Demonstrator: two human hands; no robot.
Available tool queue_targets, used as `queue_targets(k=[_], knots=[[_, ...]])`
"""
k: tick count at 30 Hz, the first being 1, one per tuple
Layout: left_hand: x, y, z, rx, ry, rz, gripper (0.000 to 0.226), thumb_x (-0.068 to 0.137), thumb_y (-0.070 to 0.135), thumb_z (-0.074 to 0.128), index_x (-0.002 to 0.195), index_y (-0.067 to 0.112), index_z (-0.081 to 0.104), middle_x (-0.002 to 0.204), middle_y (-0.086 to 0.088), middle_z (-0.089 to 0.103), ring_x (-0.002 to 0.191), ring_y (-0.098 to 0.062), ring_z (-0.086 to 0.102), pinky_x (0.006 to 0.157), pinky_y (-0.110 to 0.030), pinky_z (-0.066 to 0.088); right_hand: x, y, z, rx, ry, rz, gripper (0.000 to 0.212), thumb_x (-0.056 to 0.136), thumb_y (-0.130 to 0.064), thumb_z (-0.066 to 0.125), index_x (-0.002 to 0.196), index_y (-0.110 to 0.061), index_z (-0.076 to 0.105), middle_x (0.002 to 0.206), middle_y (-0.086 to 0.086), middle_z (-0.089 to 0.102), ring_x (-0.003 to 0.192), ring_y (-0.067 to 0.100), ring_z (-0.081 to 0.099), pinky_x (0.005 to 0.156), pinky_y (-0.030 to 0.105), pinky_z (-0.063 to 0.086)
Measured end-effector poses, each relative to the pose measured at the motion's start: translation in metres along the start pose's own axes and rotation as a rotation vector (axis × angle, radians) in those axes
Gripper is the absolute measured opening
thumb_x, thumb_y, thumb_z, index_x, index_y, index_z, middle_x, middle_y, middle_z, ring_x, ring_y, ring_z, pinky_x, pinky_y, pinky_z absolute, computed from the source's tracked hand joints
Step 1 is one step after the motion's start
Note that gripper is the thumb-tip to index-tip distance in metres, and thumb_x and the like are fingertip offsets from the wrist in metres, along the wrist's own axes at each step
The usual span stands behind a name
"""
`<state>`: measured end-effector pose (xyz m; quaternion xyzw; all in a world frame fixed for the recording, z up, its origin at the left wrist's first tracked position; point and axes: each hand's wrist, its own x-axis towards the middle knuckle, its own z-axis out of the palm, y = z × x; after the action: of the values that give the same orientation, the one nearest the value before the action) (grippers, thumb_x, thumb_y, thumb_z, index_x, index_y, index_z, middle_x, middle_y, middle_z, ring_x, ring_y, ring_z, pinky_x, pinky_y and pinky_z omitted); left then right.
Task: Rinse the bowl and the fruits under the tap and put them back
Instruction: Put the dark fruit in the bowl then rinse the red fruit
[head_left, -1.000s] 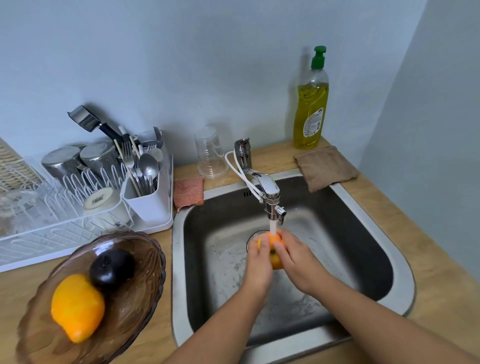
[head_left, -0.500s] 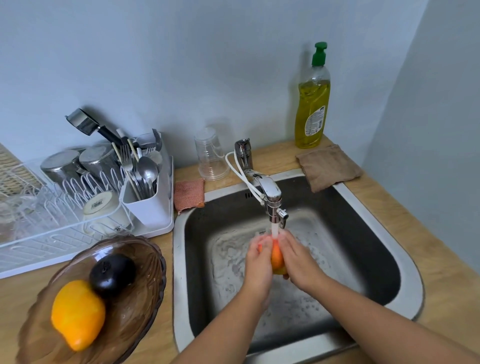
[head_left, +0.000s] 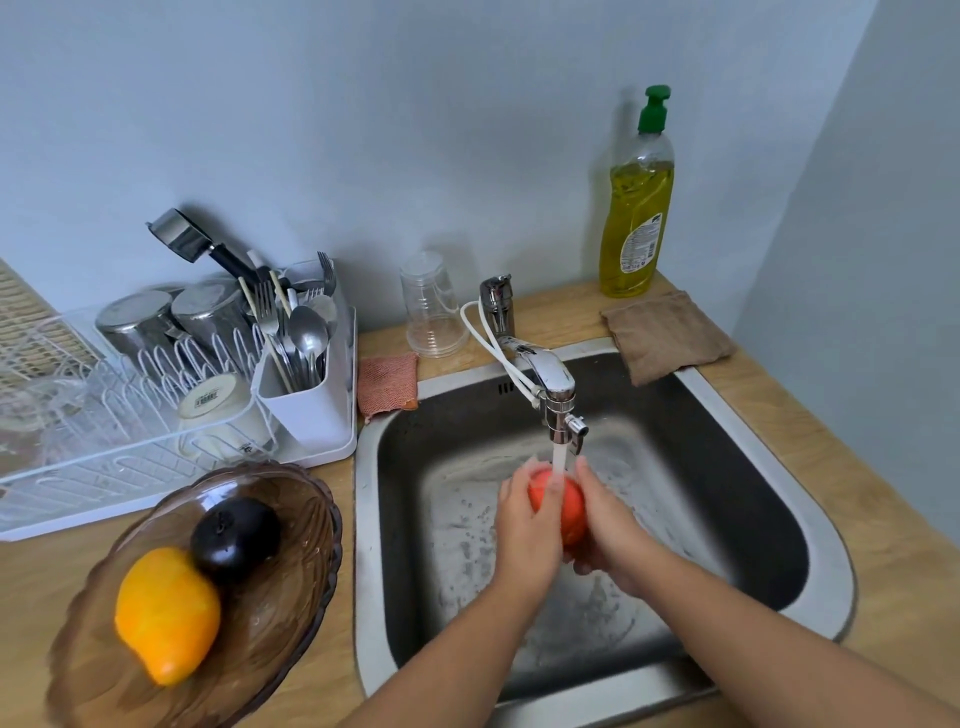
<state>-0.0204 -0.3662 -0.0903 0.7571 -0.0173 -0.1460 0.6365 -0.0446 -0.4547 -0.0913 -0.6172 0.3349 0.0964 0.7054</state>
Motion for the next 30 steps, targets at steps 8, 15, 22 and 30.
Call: queue_targets(k=[8, 15, 22, 30], knots=[[0.002, 0.005, 0.001, -0.479, -0.098, -0.36, 0.024, 0.101, 0.034, 0.041, 0.119, 0.022, 0.053, 0.115, -0.007, 0.061, 0.097, -0.018, 0.06, 0.079, -0.029, 0.052, 0.003, -0.003, -0.001, -0.377, 0.206, -0.508, 0.022, 0.098, -0.043, 0.034, 0.097, -0.031, 0.051, 0.099, -0.002, 0.057, 0.088, 0.018, 0.057, 0.069, 0.033, 0.046], [-0.003, -0.005, -0.007, -0.09, -0.153, -0.013, 0.031, 0.098, 0.027, 0.049, 0.126, 0.04, 0.047, 0.131, 0.003, 0.045, 0.114, -0.017, 0.051, 0.088, -0.03, 0.053, 0.007, -0.003, -0.004, -0.301, 0.103, -0.275, 0.037, 0.096, -0.052, 0.028, 0.112, -0.029, 0.052, 0.103, 0.008, 0.059, 0.08, 0.024, 0.062, 0.047, 0.024, 0.045], [0.003, -0.002, -0.009, -0.305, -0.106, -0.16, 0.022, 0.099, 0.025, 0.046, 0.12, 0.023, 0.053, 0.119, -0.007, 0.058, 0.094, -0.011, 0.059, 0.074, -0.021, 0.049, -0.002, -0.002, 0.006, -0.557, 0.176, -0.509, 0.03, 0.098, -0.034, 0.032, 0.108, -0.026, 0.059, 0.102, 0.001, 0.063, 0.092, 0.018, 0.059, 0.082, 0.038, 0.051], [-0.01, 0.0, -0.009, -0.193, -0.143, -0.019, 0.028, 0.098, 0.021, 0.049, 0.125, 0.026, 0.047, 0.116, -0.005, 0.05, 0.087, -0.018, 0.06, 0.055, -0.022, 0.053, -0.005, -0.023, 0.0, -0.465, 0.051, -0.227, 0.028, 0.1, -0.026, 0.028, 0.098, -0.017, 0.054, 0.085, 0.015, 0.061, 0.055, 0.025, 0.063, 0.039, 0.027, 0.042]])
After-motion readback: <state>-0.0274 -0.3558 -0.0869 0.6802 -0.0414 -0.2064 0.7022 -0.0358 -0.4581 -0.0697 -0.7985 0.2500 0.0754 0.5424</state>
